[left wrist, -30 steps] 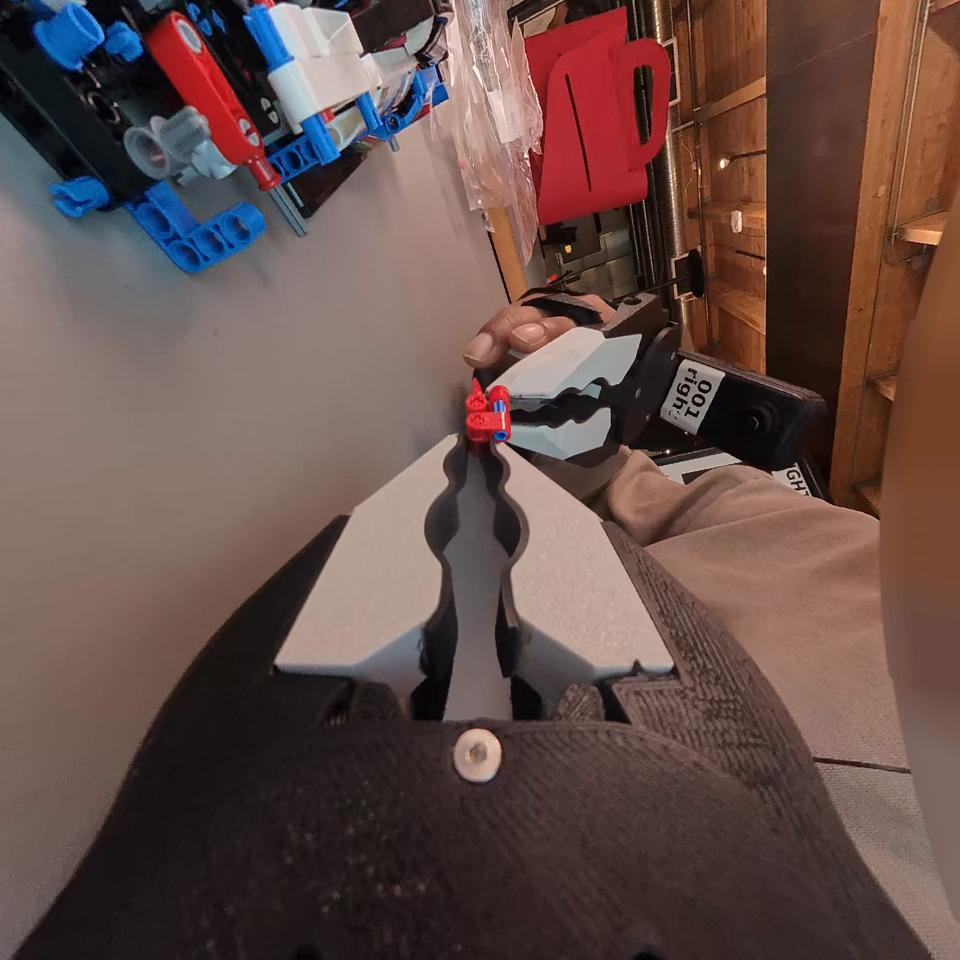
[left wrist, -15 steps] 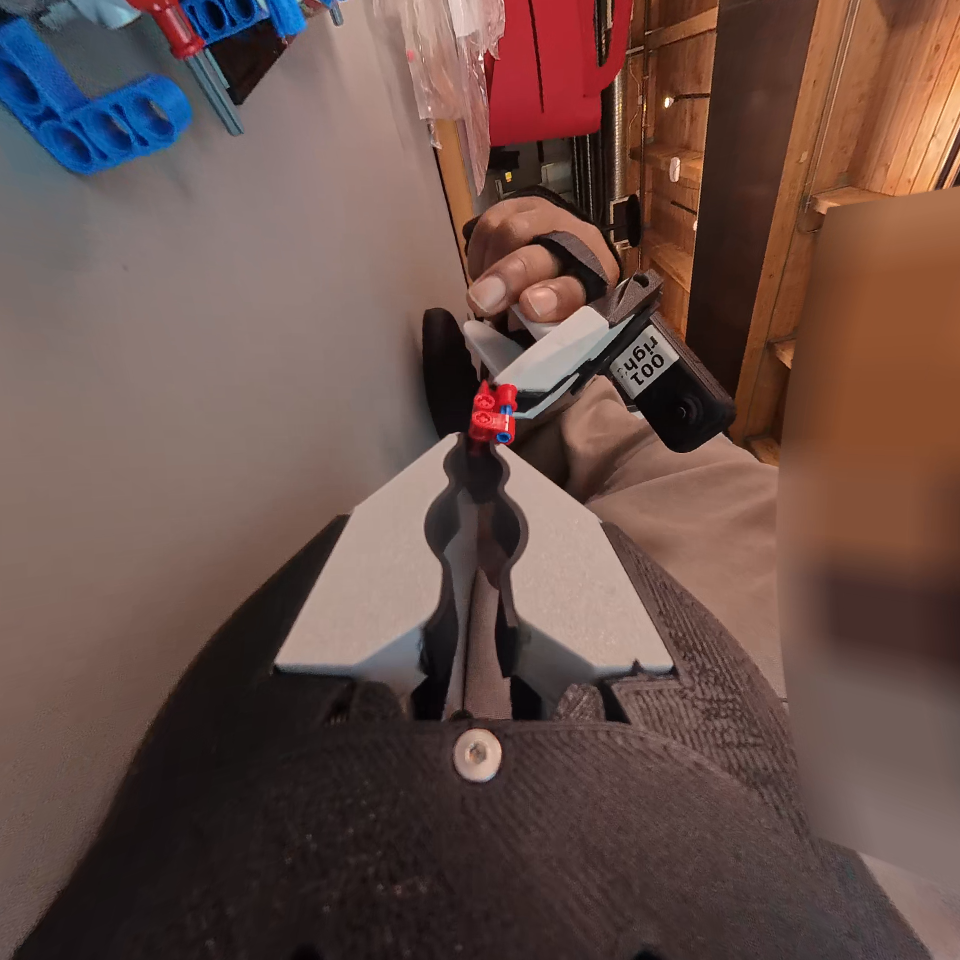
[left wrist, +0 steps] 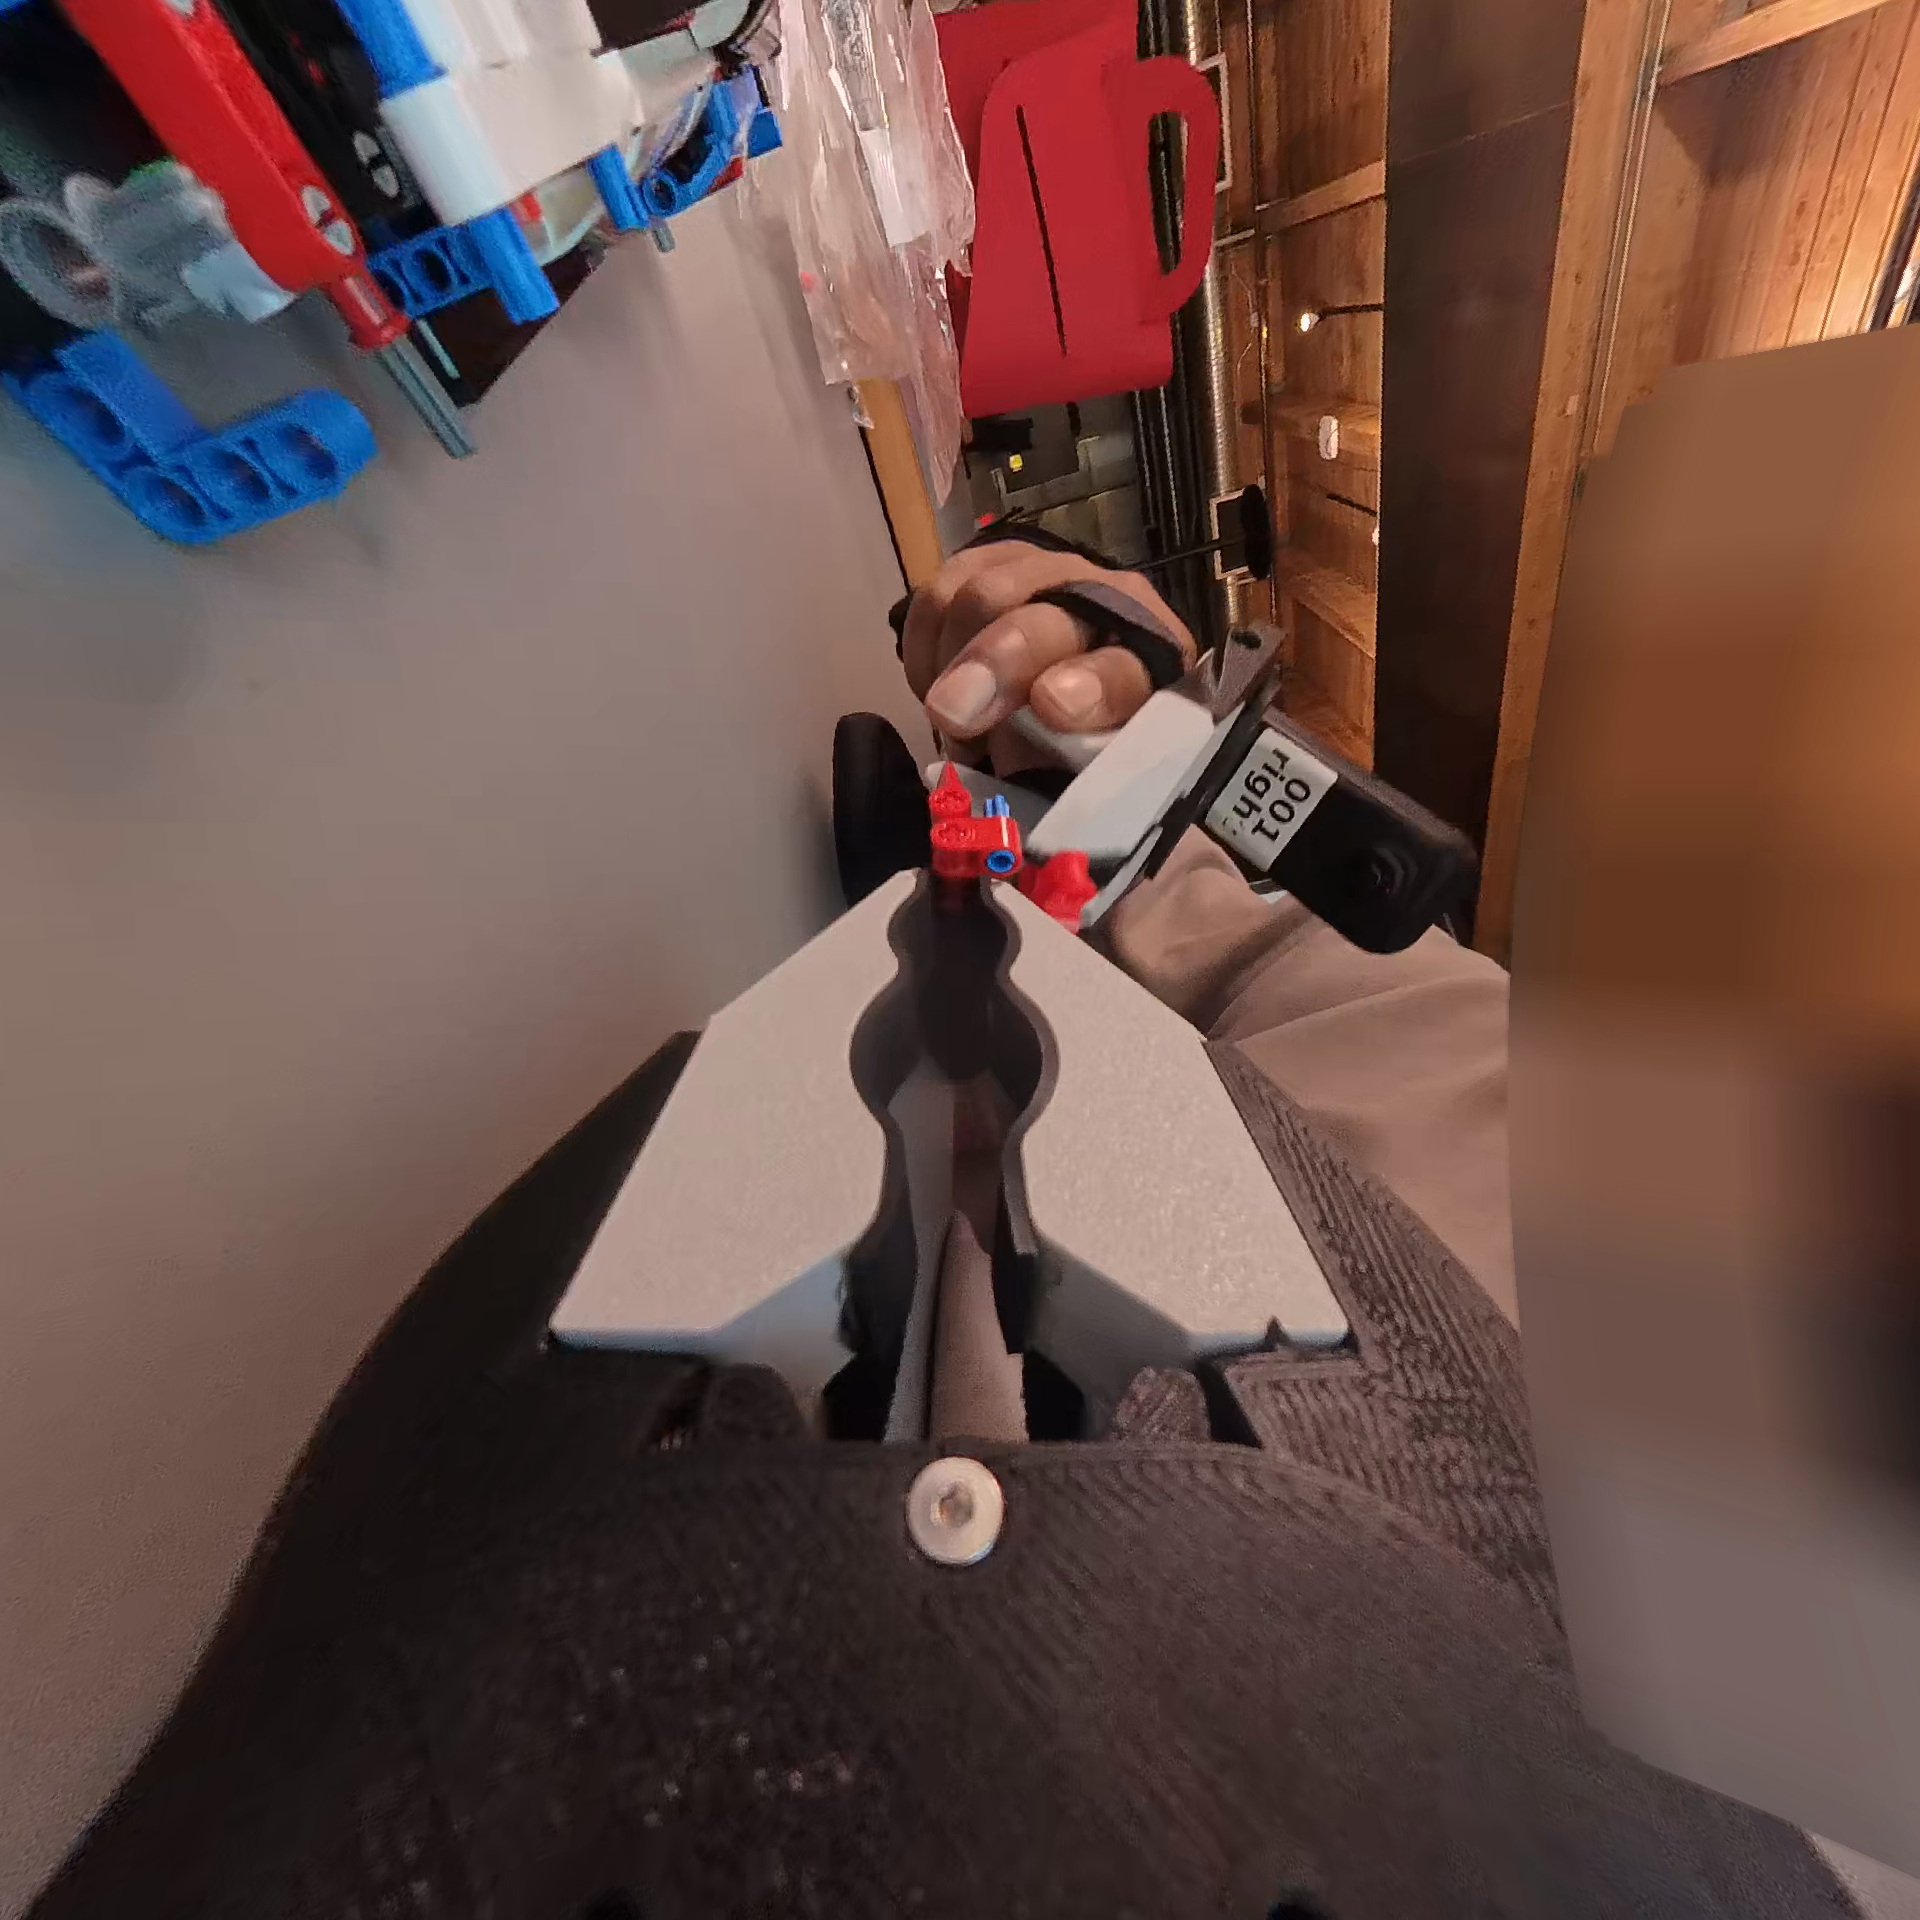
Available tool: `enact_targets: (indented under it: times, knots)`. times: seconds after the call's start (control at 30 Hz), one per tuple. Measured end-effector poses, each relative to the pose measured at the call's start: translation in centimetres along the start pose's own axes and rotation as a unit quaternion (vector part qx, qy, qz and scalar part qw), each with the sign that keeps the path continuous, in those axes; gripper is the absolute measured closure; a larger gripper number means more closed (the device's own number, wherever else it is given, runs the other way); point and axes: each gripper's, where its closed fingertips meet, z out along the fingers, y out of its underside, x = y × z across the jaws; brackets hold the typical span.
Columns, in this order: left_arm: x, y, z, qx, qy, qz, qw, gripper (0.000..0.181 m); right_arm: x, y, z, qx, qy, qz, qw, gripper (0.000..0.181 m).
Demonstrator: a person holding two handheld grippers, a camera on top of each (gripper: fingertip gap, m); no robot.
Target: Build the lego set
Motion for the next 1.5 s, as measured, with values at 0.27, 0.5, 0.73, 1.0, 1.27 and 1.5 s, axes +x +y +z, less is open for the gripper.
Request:
enact_targets:
  times: [0.27,0.5,0.73,1.0,1.27,1.5]
  knots:
    - [-0.4,-0.2,-0.1,0.015,-0.02,0.018,1.0,0.176,1.0,1.9,-0.7,-0.019,0.02,0.058,0.998,0.176]
    - [-0.9,-0.2,-0.1,0.014,-0.045,0.038,0.998,0.176,0.3,2.7,0.0,-0.044,0.01,0.063,0.997,0.176]
    - [-1.4,-0.1,-0.3,0.013,-0.059,0.05,0.997,0.176,-0.1,2.9,0.3,-0.053,-0.001,0.061,0.997,0.176]
    - [-2.0,0.1,-0.4,-0.011,-0.128,0.156,0.979,0.176,-0.7,3.1,0.4,-0.056,-0.019,0.062,0.996,0.176]
    - [-2.1,0.4,-0.4,-0.019,-0.121,0.132,0.984,0.176,-1.2,3.0,0.6,-0.057,-0.017,0.013,0.998,0.177]
    - [-1.9,0.8,-0.6,-0.03,-0.082,0.076,0.993,0.176,-1.4,2.6,0.6,-0.057,-0.006,-0.077,0.995,0.177]
